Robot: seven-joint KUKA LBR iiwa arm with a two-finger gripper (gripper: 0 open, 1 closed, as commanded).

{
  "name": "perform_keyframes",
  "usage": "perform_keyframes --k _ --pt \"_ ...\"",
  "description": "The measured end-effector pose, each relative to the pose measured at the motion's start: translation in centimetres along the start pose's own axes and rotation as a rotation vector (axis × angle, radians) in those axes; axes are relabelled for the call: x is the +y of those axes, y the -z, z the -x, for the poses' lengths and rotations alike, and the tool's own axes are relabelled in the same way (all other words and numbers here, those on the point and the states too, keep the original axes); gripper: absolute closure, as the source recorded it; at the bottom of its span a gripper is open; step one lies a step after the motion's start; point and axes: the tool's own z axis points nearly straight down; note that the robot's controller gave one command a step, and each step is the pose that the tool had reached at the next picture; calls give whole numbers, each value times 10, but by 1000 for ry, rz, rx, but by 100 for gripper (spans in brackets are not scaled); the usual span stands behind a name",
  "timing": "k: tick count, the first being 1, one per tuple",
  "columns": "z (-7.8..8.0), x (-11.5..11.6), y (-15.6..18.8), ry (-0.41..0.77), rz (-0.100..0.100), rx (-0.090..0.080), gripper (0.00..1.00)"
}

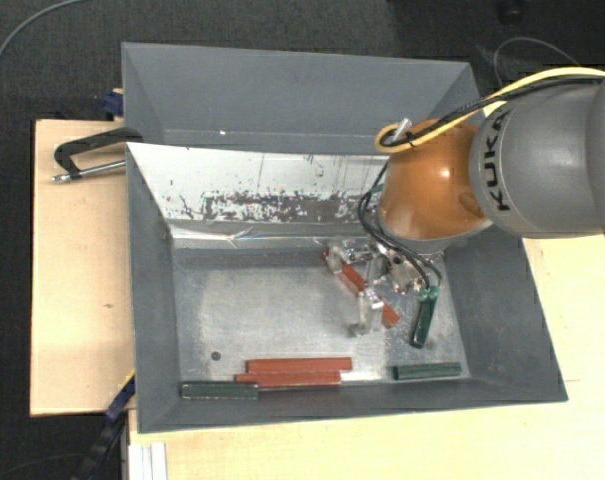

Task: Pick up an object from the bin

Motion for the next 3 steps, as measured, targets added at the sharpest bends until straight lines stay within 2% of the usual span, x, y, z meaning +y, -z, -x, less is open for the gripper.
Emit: perform_keyframes --k 1,2,3 --pt "14 -85 0 32 -7 -4 0" --pt "14 -79 -1 36 0 0 100" --pt "13 -70 182 79 -6 -10 100"
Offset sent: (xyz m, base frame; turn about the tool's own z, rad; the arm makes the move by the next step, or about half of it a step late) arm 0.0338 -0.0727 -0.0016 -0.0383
